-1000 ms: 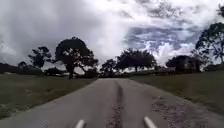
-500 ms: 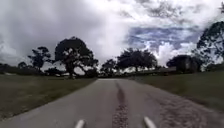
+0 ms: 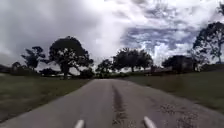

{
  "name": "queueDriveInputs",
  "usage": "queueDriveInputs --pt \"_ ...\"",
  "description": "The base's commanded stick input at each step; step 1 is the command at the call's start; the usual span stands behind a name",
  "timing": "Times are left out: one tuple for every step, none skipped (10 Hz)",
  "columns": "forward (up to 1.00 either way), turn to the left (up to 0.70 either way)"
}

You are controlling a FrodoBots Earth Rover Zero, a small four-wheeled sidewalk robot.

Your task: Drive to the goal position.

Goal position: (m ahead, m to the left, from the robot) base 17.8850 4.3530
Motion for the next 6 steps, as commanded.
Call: queueDriveInputs --pt "0.7 0.0" --pt "0.7 0.0" --pt "0.7 0.0" --pt "0.7 0.0" --pt "0.7 0.0" --pt "0.7 0.0"
